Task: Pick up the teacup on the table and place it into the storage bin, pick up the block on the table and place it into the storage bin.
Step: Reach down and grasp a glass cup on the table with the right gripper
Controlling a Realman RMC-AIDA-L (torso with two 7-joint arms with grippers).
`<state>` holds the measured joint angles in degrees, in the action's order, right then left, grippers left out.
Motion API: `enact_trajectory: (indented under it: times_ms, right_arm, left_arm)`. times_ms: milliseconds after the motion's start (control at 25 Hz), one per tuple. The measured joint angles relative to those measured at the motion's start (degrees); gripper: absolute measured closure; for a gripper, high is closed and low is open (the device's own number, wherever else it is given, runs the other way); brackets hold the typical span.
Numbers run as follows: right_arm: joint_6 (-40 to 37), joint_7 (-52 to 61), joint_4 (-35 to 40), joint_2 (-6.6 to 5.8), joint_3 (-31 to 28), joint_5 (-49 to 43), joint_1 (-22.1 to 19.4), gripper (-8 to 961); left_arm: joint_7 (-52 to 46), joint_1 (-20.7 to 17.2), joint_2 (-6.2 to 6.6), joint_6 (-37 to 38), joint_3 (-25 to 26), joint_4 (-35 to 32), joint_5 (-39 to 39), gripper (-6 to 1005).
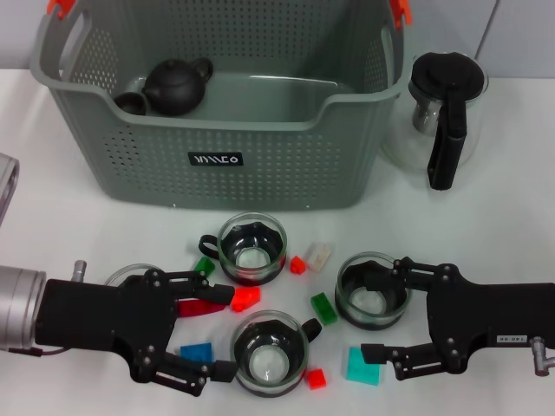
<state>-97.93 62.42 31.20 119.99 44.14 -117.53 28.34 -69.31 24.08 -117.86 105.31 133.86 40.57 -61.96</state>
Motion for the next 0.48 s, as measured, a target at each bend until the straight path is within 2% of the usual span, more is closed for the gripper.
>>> enact_trajectory:
  times_ms: [480]
  right_arm:
    - [0.0,0.4,0.0,-0.03,0.1,0.0,0.0,8]
  left_arm:
    - [-0.1,0.0,0.07,0.1,0.2,0.1,0.0,73]
